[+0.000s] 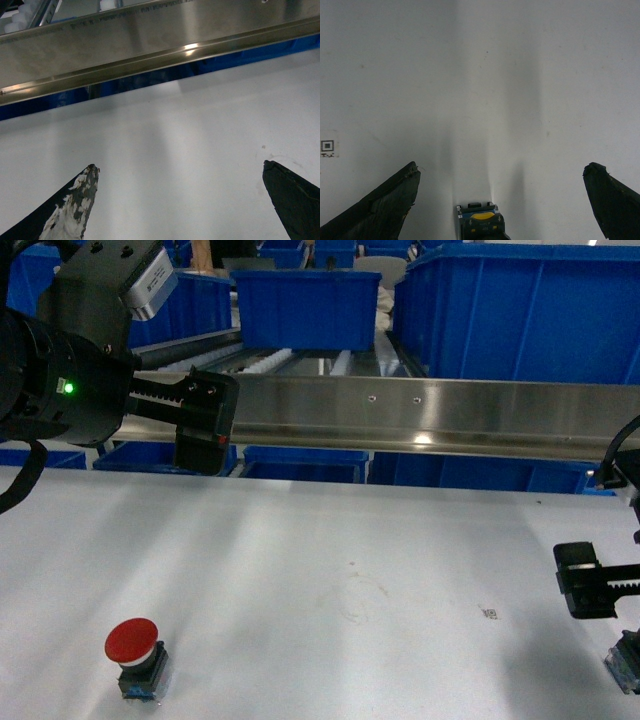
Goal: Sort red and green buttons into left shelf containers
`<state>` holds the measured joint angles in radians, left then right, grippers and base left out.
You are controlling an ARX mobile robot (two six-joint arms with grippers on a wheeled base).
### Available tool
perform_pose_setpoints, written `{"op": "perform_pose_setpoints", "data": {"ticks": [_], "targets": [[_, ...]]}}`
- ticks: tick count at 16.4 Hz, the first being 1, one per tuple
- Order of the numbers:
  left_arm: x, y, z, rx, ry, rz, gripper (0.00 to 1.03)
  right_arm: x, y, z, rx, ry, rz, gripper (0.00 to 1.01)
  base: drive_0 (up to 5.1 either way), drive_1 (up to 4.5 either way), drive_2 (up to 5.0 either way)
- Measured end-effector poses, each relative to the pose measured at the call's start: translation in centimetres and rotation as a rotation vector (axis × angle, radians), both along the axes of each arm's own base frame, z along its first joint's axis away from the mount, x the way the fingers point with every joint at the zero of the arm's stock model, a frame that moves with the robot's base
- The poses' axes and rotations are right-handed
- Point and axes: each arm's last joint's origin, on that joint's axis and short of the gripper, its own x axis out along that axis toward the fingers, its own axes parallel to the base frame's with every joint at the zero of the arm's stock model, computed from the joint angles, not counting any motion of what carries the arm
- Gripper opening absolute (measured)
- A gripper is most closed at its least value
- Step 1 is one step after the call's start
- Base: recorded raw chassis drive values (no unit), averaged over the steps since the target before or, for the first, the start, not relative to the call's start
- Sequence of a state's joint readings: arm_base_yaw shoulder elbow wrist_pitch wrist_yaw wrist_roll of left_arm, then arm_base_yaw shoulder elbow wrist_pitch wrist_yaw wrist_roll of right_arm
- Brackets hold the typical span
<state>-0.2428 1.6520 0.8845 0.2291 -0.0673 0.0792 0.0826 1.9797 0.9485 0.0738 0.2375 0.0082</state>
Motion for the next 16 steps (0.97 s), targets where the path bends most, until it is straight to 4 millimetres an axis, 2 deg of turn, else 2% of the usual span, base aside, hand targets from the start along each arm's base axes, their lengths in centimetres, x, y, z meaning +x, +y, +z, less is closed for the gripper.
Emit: {"op": "perform_pose_setpoints", "data": {"ticks": [2, 5, 7, 10, 16], "targets": [[0.0, 0.1, 0.0, 0.0, -0.001, 0.002, 0.98, 0.1, -0.1, 0.0, 0.026, -0.002, 0.012, 0.98, 0.0, 0.0, 0.0], [0.0, 0.1, 0.0, 0.0, 0.0, 0.002, 0.98, 0.2, -0.2, -2.1, 0.03, 0.059, 0.012, 0.98, 0.0, 0.0, 0.0], [0.0, 0.1, 0.0, 0.0, 0.0, 0.002, 0.98, 1.2, -0.5, -2.7, 0.015, 0.072, -0.001, 0.98, 0.0, 0.0, 0.0], [0.0, 0.1, 0.0, 0.0, 0.0, 0.002, 0.98, 1.9, -1.0, -2.9, 0.012, 0.084, -0.016, 0.98, 0.0, 0.0, 0.0], [0.0, 0.1, 0.0, 0.0, 0.0, 0.002, 0.98, 1.9, -2.3, -3.4, 0.012, 0.093, -0.031, 0.98, 0.0, 0.0, 0.0]]}}
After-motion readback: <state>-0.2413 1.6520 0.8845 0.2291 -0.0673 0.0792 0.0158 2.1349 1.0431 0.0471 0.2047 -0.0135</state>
